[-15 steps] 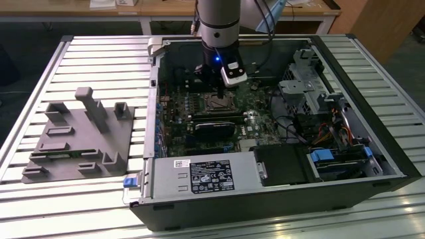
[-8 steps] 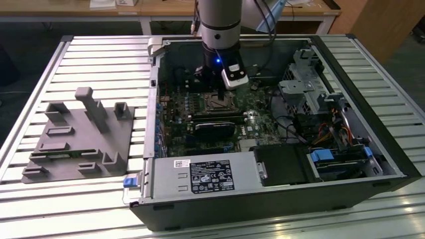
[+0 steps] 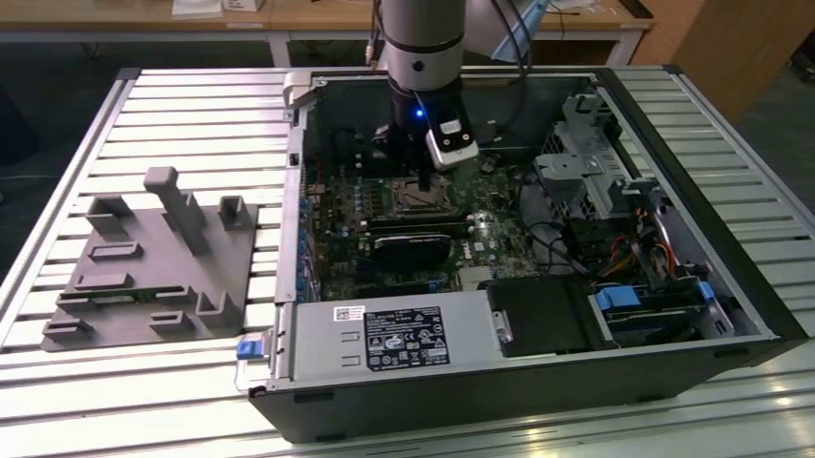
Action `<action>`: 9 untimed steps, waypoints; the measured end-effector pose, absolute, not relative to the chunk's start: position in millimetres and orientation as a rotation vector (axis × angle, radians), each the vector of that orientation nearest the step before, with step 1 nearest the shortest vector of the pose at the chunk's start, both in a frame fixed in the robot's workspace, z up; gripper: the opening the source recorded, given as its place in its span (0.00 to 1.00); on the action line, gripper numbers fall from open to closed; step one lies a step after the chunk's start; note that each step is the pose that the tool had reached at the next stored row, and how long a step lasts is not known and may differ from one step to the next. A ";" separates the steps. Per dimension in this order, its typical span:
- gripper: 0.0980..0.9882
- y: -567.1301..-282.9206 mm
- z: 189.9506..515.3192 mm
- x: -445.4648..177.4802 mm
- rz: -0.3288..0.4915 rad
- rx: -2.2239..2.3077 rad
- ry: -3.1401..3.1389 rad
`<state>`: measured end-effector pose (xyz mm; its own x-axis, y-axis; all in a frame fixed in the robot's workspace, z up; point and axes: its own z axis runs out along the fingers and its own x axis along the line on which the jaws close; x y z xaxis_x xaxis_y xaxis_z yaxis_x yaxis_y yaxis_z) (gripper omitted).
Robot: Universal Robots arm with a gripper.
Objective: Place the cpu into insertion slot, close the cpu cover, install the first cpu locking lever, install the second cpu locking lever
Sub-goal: 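Install the second cpu locking lever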
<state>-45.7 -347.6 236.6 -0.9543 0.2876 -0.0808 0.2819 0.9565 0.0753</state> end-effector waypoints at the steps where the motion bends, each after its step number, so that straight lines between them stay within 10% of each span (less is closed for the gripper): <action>1: 0.01 -349.2 236.7 -45.7 0.096 0.440 3.017; 9: 0.01 -362.4 236.8 -44.6 0.096 0.440 3.017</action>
